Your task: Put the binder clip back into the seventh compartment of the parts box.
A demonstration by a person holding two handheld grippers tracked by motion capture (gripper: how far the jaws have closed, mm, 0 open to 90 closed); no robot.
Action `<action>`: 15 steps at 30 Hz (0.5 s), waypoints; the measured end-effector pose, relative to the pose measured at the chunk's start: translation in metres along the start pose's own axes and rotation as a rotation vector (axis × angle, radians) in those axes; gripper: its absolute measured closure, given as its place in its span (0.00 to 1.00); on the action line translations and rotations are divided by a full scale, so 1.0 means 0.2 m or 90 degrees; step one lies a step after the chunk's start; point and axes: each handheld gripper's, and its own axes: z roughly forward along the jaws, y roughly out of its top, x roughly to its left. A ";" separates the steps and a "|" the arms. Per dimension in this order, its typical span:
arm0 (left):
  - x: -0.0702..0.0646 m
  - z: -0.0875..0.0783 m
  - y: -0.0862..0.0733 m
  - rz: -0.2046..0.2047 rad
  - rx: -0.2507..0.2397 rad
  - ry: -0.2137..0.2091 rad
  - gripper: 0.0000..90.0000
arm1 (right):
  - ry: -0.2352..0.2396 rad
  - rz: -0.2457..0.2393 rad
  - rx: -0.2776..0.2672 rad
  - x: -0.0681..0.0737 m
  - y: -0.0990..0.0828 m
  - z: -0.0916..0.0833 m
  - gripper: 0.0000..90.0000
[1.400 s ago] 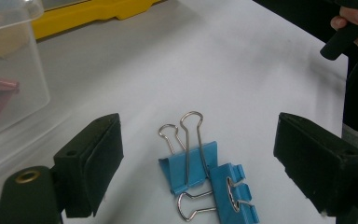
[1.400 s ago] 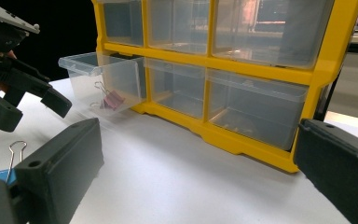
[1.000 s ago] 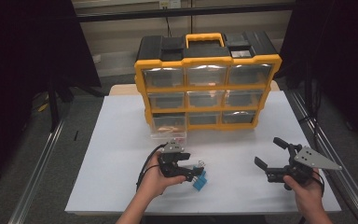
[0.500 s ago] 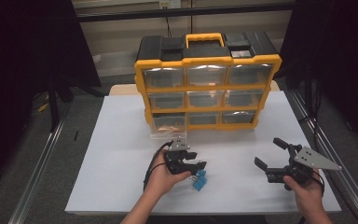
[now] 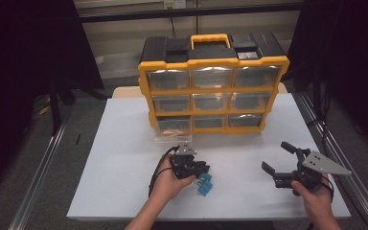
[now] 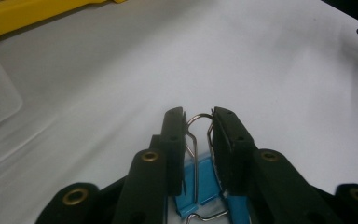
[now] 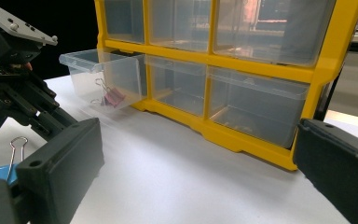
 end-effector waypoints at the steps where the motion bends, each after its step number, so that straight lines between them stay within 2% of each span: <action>1: 0.00 0.00 0.00 -0.003 0.003 0.002 0.84 | 0.000 0.000 0.000 0.00 0.00 0.00 0.01; 4: 0.00 -0.01 0.00 -0.007 0.000 0.002 0.87 | -0.002 -0.001 -0.001 0.00 0.00 0.00 0.01; 5: 0.01 -0.01 0.00 -0.007 -0.001 0.008 0.93 | -0.004 0.000 -0.001 0.00 0.00 0.00 0.01; 9: 0.02 -0.03 0.00 -0.017 -0.012 0.004 0.95 | -0.002 -0.001 -0.001 0.00 0.00 0.00 0.01; 15: 0.02 -0.04 0.01 -0.024 -0.006 -0.010 1.00 | 0.000 -0.001 -0.001 0.00 0.00 0.00 0.01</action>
